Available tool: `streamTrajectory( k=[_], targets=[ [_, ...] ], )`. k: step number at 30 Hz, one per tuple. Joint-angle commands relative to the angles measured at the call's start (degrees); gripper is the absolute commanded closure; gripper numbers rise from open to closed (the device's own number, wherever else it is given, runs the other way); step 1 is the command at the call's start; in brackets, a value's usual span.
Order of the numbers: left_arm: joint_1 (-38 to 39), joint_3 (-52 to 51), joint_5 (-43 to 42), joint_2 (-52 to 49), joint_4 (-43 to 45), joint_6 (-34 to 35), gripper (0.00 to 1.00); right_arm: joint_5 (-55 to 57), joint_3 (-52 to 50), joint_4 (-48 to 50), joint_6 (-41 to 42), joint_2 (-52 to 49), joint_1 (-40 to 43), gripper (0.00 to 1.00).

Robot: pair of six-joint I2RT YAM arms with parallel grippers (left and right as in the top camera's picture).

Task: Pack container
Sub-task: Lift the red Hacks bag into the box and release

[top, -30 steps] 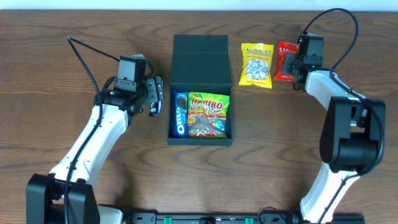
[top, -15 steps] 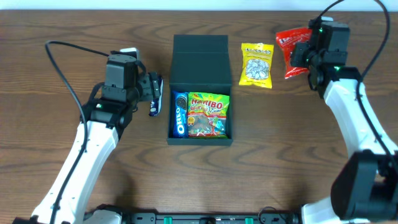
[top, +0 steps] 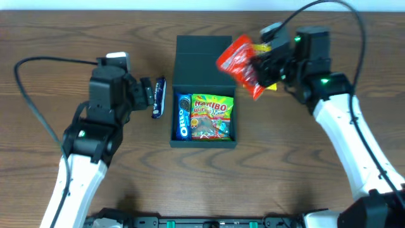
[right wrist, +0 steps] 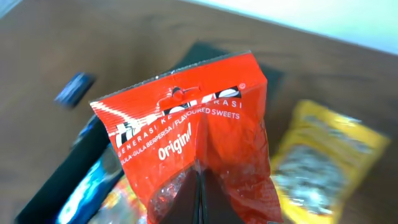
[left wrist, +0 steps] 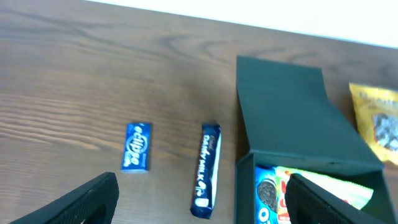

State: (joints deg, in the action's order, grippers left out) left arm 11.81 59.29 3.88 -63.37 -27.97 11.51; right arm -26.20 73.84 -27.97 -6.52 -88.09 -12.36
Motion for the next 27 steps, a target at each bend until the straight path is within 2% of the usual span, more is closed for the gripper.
streamTrajectory(
  k=[1, 9, 15, 27],
  targets=[
    [-0.2, 1.3, 2.7, 4.3, -0.8, -1.3, 0.13, -4.1, 0.3, -1.7, -7.6, 0.9, -4.2, 0.99],
    [-0.2, 1.3, 2.7, 11.3, -2.3, -1.3, 0.09, -3.8, 0.3, -5.7, -19.0, 0.4, -11.3, 0.98],
    [-0.2, 1.3, 2.7, 12.3, -3.3, -1.2, 0.09, 2.0, 0.3, -4.6, -19.5, -2.5, -12.4, 0.99],
    [-0.2, 1.3, 2.7, 12.3, -3.7, -1.3, 0.09, -4.0, 0.3, -2.0, -20.3, -9.6, -12.5, 0.99]
  ],
)
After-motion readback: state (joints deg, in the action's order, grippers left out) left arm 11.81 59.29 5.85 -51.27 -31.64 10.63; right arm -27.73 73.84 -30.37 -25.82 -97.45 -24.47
